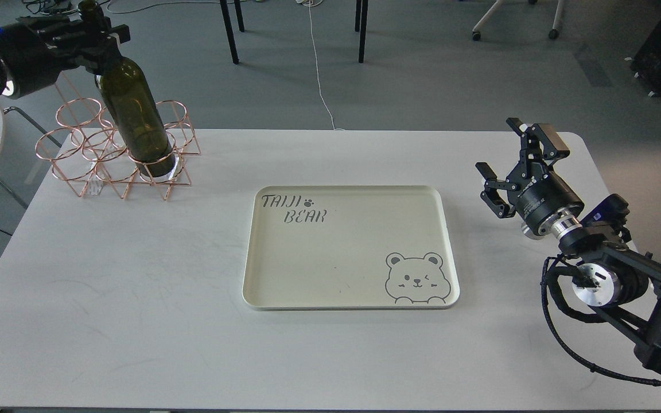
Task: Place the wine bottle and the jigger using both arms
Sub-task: 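Lower the bottle into the copper wire rack with the left gripper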
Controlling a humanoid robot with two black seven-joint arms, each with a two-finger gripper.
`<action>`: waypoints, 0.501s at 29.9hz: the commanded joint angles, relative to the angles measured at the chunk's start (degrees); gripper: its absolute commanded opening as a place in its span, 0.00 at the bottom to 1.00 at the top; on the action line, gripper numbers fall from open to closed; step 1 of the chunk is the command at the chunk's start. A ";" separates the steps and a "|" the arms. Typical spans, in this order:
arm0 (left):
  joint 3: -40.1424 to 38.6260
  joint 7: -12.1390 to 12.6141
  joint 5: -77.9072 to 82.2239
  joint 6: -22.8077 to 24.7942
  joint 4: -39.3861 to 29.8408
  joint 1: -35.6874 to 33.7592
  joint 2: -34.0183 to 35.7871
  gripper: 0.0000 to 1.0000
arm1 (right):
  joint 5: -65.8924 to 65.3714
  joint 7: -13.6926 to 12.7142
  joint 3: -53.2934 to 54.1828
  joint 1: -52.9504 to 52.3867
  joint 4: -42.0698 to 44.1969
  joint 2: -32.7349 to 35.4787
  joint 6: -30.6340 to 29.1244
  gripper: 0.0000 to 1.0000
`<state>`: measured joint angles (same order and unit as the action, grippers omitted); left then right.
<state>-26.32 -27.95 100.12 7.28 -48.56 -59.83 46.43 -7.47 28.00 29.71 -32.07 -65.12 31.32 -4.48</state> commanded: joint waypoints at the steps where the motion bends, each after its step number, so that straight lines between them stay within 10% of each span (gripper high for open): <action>1: 0.30 -0.05 -0.89 -0.86 1.18 0.76 -0.73 0.12 | 0.00 0.00 0.00 0.17 0.00 -0.03 0.00 0.99; 15: 0.39 -0.05 -2.21 -1.75 7.33 3.31 -5.12 0.20 | 0.00 0.00 0.00 0.61 0.00 0.06 0.00 0.99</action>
<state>-25.99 -27.99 98.05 5.47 -41.92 -56.74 42.02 -7.47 28.00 29.71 -31.48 -65.12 31.36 -4.44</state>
